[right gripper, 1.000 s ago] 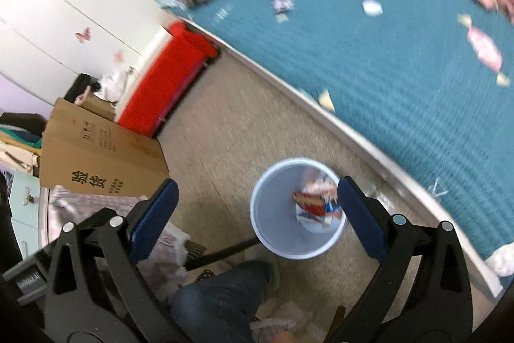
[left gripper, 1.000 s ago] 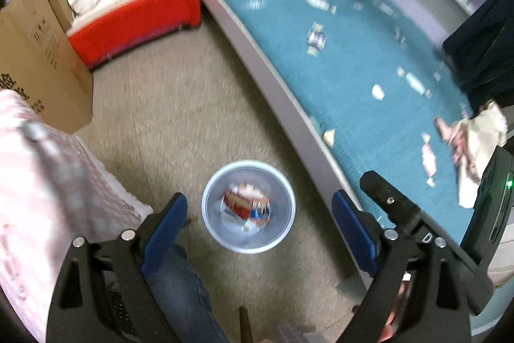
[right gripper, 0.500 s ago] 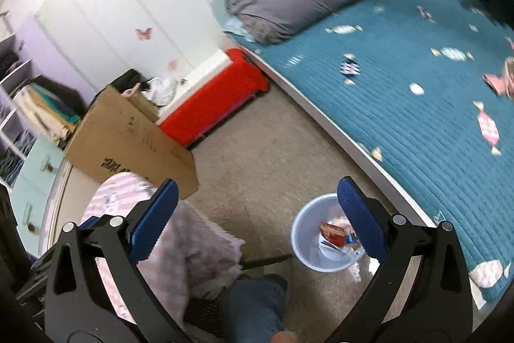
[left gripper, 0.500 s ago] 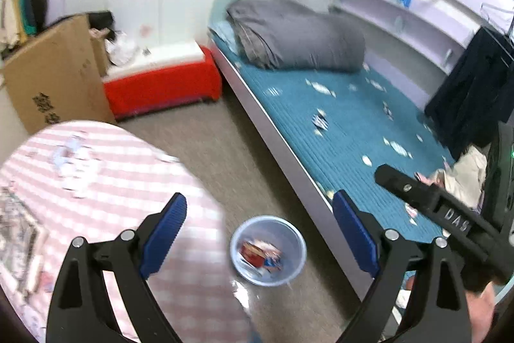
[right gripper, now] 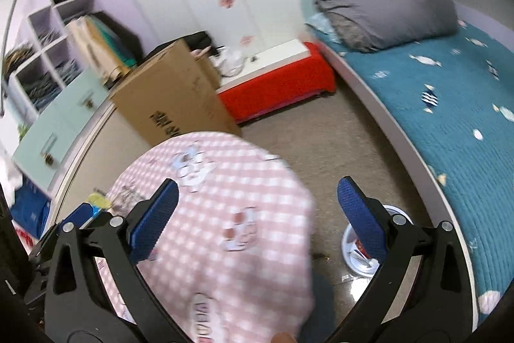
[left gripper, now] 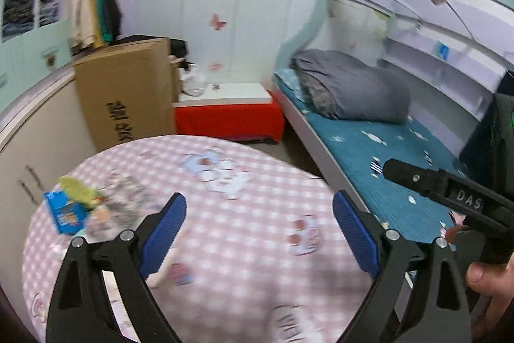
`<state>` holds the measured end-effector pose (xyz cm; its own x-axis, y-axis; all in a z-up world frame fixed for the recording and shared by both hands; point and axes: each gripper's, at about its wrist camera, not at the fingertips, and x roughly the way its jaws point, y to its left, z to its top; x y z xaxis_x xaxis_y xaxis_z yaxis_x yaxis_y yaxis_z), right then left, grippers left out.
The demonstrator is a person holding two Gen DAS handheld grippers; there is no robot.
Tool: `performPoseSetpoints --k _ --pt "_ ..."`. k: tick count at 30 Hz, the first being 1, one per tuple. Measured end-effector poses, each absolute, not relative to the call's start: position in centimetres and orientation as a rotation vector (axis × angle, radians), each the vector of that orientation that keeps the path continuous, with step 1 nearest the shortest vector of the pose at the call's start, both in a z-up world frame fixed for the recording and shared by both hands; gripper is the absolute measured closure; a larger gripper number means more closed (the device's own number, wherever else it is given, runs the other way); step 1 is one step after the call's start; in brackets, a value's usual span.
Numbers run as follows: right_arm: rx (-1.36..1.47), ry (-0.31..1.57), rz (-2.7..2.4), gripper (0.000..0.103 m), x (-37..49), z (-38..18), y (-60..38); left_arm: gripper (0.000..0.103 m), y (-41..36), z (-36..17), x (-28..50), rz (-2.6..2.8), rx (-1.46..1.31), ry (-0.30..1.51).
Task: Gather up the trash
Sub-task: 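Move both tools back toward the table, then grasp the white bottle with the left tool while the right tool grasps the newspaper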
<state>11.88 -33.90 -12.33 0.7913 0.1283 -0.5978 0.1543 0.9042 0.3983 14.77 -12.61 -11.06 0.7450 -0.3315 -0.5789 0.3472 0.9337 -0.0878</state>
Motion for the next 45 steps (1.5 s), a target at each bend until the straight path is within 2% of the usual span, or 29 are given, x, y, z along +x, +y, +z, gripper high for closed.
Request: performPoseSetpoints --k 7,18,32,34,35,36,40,42,44,45 --pt "0.314 0.717 0.120 0.006 14.3 -12.4 -25.0 0.012 -2.4 -12.3 13.8 -0.209 -0.037 0.616" --pt "0.068 0.834 0.320 0.006 16.8 -16.8 -10.6 0.012 10.0 -17.8 14.9 0.009 -0.102 0.719" --pt "-0.176 0.849 0.266 0.006 20.0 -21.6 -3.0 0.012 15.0 -21.8 18.7 -0.074 -0.092 0.812" --pt "-0.180 0.854 0.252 0.012 20.3 -22.1 -3.2 0.012 14.8 -21.6 19.3 -0.091 -0.029 0.796" --pt "-0.165 0.863 0.260 0.025 20.3 -22.3 -3.5 0.012 14.5 -21.5 19.7 -0.111 0.006 0.793" --pt "-0.155 0.866 0.261 0.033 20.3 -22.3 -3.8 0.012 13.9 -21.6 20.2 -0.137 0.044 0.798" --pt "-0.141 0.859 0.297 0.047 20.0 -21.8 -4.8 0.013 12.5 -22.1 21.6 -0.168 0.082 0.841" --pt "-0.131 0.855 0.313 0.060 19.8 -21.5 -5.3 0.013 11.9 -22.5 22.0 -0.175 0.066 0.866" --pt "-0.121 0.848 0.332 0.067 19.5 -21.1 -5.6 0.029 11.5 -22.7 21.9 -0.196 0.038 0.877" --pt "-0.112 0.845 0.341 0.069 19.4 -20.9 -5.8 0.044 11.4 -22.8 21.9 -0.214 0.024 0.886"
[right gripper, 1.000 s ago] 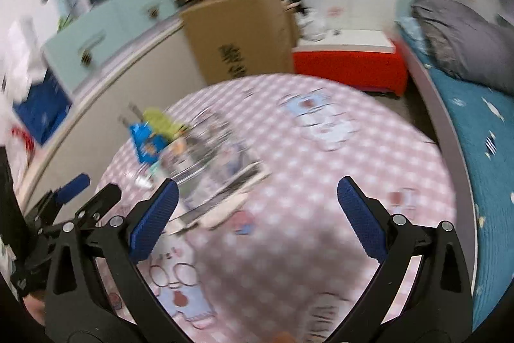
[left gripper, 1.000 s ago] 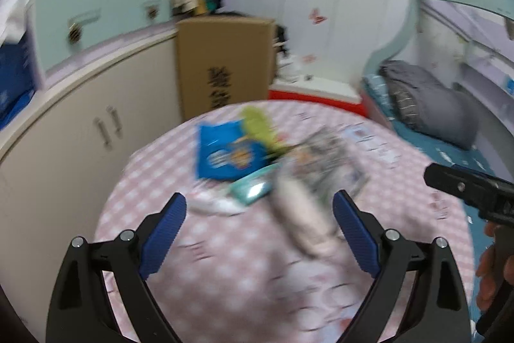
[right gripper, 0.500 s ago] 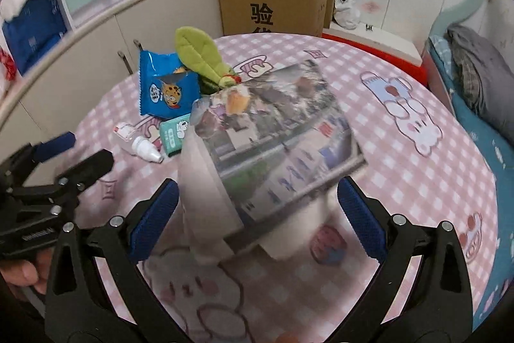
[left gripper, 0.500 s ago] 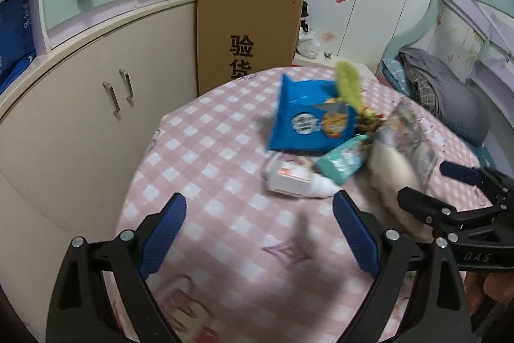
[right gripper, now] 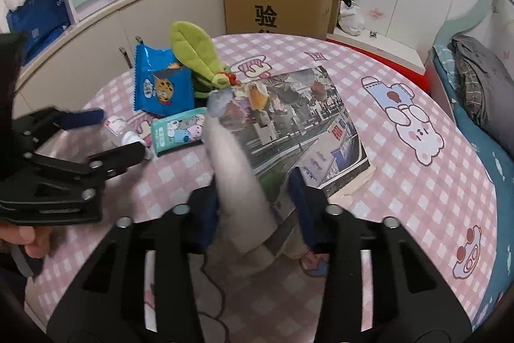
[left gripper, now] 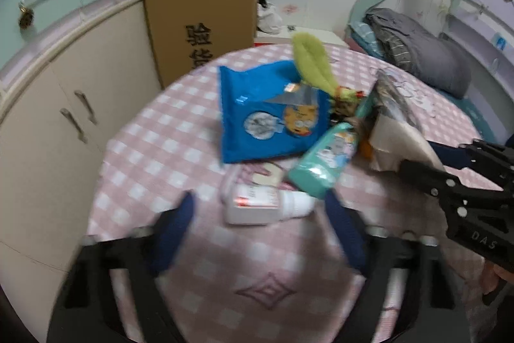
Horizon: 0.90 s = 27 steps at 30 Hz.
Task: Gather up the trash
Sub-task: 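Grasp the white bottle with the left tool while the right tool grasps the newspaper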
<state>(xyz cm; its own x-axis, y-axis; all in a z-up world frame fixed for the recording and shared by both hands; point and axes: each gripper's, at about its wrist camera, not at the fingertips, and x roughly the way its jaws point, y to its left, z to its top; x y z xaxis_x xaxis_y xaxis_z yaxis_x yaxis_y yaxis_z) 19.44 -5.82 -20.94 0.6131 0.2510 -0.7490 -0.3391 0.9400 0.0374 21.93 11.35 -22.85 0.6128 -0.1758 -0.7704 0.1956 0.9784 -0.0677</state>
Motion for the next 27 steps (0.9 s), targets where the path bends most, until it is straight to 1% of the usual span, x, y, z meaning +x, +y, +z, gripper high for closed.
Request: performPoseSetpoints --k 1,7,15,21,27 --pt "-0.103 0.843 0.348 0.070 19.4 -20.8 -6.0 0.048 11.1 -23.0 21.9 -0.219 0.018 0.891" --pt "0.023 0.817 0.397 0.075 19.0 -19.1 -9.1 0.053 10.8 -23.0 21.0 -0.217 -0.013 0.887" --pt "0.191 0.773 0.422 0.081 18.5 -16.9 -15.1 0.053 9.7 -22.3 19.0 -0.225 -0.052 0.870" --pt "0.246 0.759 0.414 0.085 17.7 -16.5 -17.6 0.054 7.1 -21.6 17.3 -0.255 -0.040 0.859" --pt "0.290 0.724 0.409 0.085 16.5 -15.6 -19.9 0.054 5.1 -20.8 16.2 -0.283 -0.043 0.849"
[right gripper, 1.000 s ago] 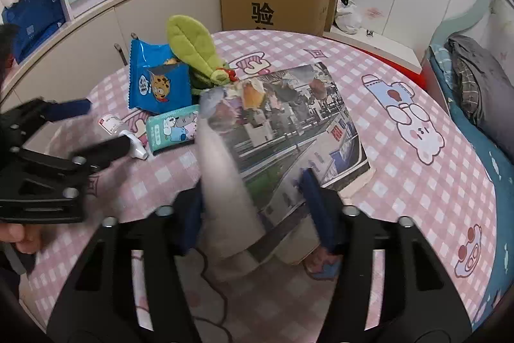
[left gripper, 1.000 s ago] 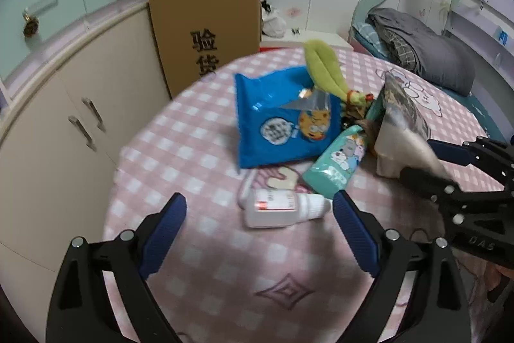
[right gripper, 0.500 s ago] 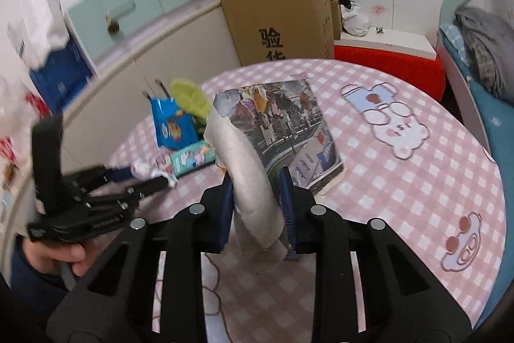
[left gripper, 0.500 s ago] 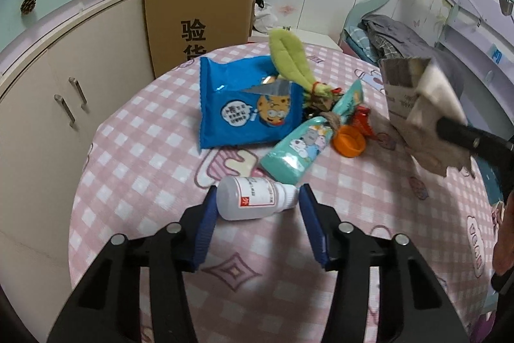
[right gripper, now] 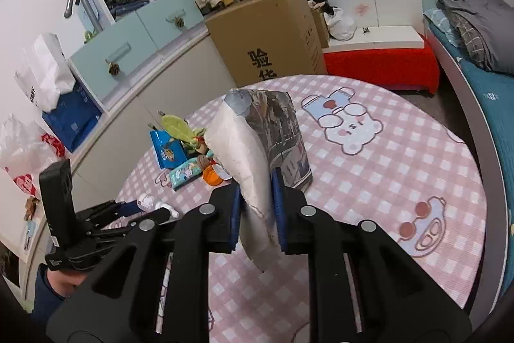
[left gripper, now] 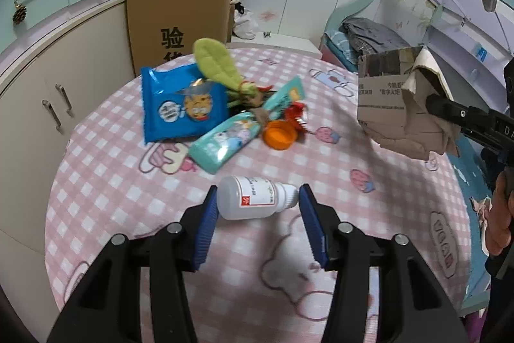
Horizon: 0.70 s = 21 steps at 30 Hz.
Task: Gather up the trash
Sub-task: 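Grasp the white bottle with the left tool while the right tool grasps the newspaper, then carry the white bottle and newspaper to the bin and open both tools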
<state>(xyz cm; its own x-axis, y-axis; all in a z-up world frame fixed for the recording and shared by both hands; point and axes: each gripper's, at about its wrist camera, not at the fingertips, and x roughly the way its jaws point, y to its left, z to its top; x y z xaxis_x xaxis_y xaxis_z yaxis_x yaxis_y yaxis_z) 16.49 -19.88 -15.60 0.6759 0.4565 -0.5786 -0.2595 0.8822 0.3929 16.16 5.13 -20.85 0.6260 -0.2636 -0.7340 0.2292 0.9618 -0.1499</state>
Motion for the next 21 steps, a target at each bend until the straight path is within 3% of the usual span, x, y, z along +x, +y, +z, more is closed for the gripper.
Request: performPoseSetpoints --k 8,9,10,21 --pt "0.374 0.661 0.397 0.086 14.9 -13.9 -24.6 0.054 1.7 -17.9 15.7 -0.342 -0.037 0.795" --pt "0.385 0.652 0.395 0.086 14.7 -13.7 -25.3 0.064 1.2 -17.6 15.8 -0.348 -0.036 0.788" --pt "0.392 0.645 0.391 0.086 14.5 -13.5 -25.9 0.064 0.3 -17.1 15.9 -0.363 -0.041 0.786" --pt "0.452 0.557 0.276 0.086 10.8 -12.0 -34.7 0.064 -8.4 -15.0 16.4 -0.506 0.008 0.749"
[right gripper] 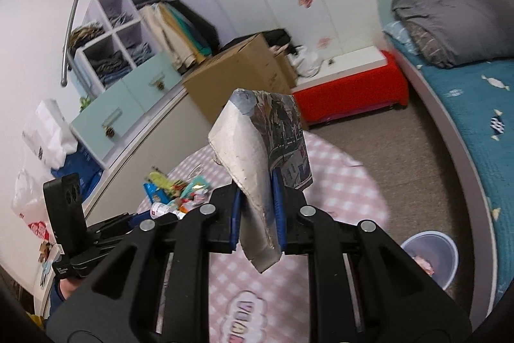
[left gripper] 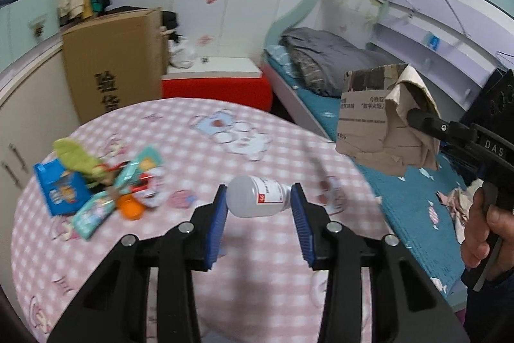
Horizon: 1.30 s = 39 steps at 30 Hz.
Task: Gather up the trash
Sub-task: 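Carry the white bottle and newspaper to the bin and open both tools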
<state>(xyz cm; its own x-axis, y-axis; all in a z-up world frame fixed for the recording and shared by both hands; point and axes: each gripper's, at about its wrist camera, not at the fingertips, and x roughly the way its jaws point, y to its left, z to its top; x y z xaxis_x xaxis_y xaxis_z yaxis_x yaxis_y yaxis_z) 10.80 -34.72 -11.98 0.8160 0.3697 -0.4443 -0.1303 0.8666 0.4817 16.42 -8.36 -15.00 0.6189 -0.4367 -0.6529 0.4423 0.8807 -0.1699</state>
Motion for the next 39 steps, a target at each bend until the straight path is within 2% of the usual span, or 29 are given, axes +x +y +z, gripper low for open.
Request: performPoseSetpoints --k 9,15,27,34,39 --pt "0.539 0.509 0.134 0.086 7.1 -12.8 -43.9 0.064 -18.1 -13.3 16.0 -0.674 0.059 0.720" --pt "0.617 0.536 0.024 0.086 5.5 -16.3 -50.3 0.064 -26.0 -13.4 16.0 -0.798 0.123 0.732" --pt "0.805 0.738 -0.107 0.086 6.6 -29.5 -58.0 0.064 -41.2 -22.4 17.3 -0.900 0.385 0.968" --pt "0.914 0.828 -0.136 0.086 8.1 -36.3 -60.6 0.064 -47.5 -28.6 19.3 -0.864 0.589 1.114" --pt "0.988 0.875 -0.147 0.086 9.3 -40.0 -61.5 0.064 -49.5 -33.1 21.2 -0.846 0.625 1.262"
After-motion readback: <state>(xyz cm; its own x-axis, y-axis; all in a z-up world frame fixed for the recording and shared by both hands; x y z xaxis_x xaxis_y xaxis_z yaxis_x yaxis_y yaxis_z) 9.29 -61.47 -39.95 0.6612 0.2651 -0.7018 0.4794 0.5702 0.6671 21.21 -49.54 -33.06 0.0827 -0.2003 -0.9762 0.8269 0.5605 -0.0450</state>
